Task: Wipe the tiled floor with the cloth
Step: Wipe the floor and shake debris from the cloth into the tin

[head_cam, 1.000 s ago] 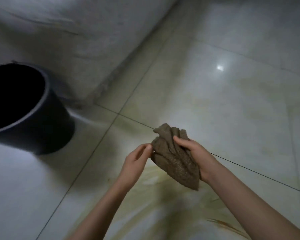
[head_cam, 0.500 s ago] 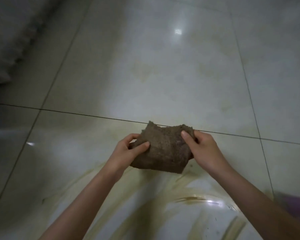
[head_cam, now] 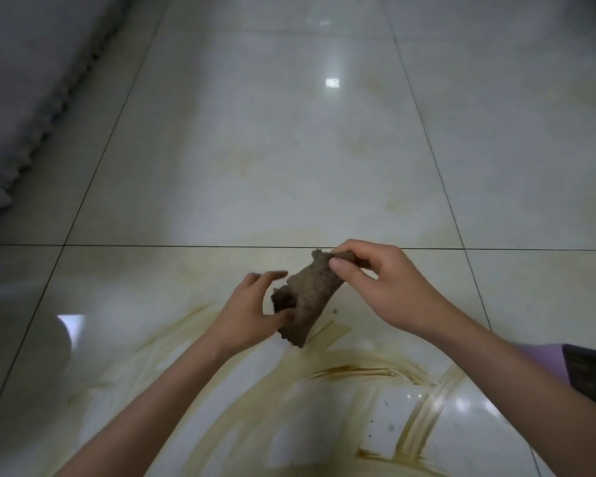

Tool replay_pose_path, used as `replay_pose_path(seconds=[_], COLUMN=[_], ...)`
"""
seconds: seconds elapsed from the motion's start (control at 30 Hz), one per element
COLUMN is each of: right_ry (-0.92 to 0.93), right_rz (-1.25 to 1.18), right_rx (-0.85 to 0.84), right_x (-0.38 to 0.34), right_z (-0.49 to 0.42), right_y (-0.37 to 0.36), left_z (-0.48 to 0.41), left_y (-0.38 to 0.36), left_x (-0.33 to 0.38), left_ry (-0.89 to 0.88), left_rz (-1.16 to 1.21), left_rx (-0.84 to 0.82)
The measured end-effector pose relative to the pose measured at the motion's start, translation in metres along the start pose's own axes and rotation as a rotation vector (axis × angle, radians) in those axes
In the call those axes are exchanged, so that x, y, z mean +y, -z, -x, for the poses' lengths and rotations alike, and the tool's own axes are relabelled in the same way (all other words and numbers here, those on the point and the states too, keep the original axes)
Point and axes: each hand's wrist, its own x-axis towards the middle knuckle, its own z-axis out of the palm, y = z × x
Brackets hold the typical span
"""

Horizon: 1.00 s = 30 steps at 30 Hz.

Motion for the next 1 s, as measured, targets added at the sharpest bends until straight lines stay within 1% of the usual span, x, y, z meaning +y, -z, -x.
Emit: replay_pose_path(seconds=[0.03, 0.1, 0.2, 0.27, 0.3, 0.37, 0.47, 0.5, 0.57, 0.67, 0.73, 0.9, 1.0], right_ry=[-0.011, -0.025, -0.05, -0.093, -0.121, -0.182, -0.318, -0.367, -0.467, -0.55, -0.539, -0.414, -0.398], right_rz=[-0.06, -0.113, -0.114, -0.114, -0.093, -0.051, -0.045, -0.023, -0.014, -0.051, -0.04, 0.038, 0.046], right_rx=[-0.048, -0.087, -0.079, -0.049, -0.035, -0.014, -0.011, -0.012, -0.022, -0.156, -0.204, -0.137, -0.154], right_x=[-0.003, -0.008, -0.012, -0.011, -0.009, -0.001, 0.007, 0.01, 0.014, 0.015, 0.013, 0.007, 0.002], right_z=[0.004, 0.009, 0.017, 0.024, 0.027, 0.034, 0.043, 0.044, 0.046, 0.049, 0.053, 0.058, 0.06], right_y=[0.002, 0.011, 0.028, 0.039, 0.044, 0.05, 0.049, 0.047, 0.043, 0.04, 0.039, 0.041, 0.04], left_z=[0.002, 0.005, 0.007, 0.007, 0.008, 0.009, 0.016, 0.019, 0.029, 0.041, 0.047, 0.058, 0.059], left_y=[0.003, 0.008, 0.012, 0.01, 0.008, 0.003, 0.0, -0.001, -0.007, -0.016, -0.017, -0.009, -0.003], left_x=[0.008, 0.027, 0.053, 0.065, 0.07, 0.077, 0.086, 0.087, 0.088, 0.085, 0.081, 0.073, 0.072], left_ry=[-0.052, -0.115, -0.109, -0.039, -0.009, -0.02, -0.141, -0.184, -0.239, -0.271, -0.267, -0.201, -0.161], left_rz=[0.05, 0.281, 0.674, 0.776, 0.769, 0.694, 0.578, 0.544, 0.508, 0.422, 0.402, 0.471, 0.424], left_rx=[-0.005, -0.069, -0.196, -0.245, -0.256, -0.219, -0.066, -0.05, -0.079, -0.1, -0.094, -0.126, -0.147])
